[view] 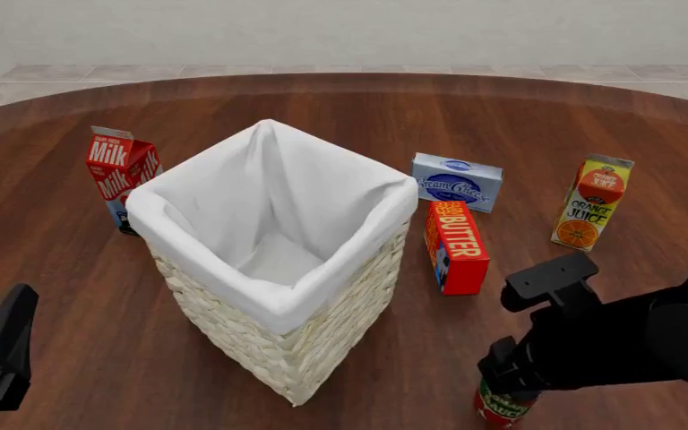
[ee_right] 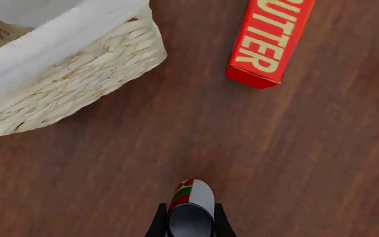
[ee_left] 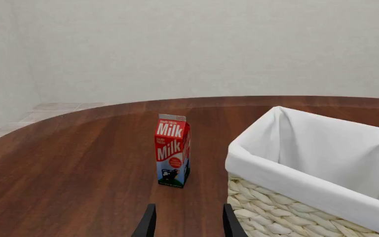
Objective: Pick up the tomato sauce, and put it in the basket.
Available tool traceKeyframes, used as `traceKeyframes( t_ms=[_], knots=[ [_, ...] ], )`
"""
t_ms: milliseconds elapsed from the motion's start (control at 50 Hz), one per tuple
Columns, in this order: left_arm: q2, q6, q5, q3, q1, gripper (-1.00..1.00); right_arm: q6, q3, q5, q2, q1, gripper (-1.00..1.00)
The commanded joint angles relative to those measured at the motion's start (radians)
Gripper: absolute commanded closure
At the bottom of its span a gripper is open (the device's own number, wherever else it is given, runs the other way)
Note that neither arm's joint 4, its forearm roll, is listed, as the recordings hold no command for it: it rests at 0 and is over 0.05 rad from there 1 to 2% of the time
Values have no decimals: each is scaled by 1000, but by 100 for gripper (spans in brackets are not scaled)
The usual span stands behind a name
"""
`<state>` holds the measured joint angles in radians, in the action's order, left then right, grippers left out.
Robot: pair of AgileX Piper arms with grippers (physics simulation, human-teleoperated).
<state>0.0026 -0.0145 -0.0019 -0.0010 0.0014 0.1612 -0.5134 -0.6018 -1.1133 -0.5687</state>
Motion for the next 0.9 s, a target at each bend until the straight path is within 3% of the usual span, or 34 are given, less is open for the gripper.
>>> traceKeyframes(
  t_ms=[20, 540, 900],
  knots=[
    [0, 0, 0, 0, 0, -100, 0, -57, -83, 61, -6, 100],
    [0, 0, 0, 0, 0, -100, -62, -304, -323, 197, -29, 100],
    [0, 0, 0, 0, 0, -100, -102, -430, -406, 230, -46, 100]
  ],
)
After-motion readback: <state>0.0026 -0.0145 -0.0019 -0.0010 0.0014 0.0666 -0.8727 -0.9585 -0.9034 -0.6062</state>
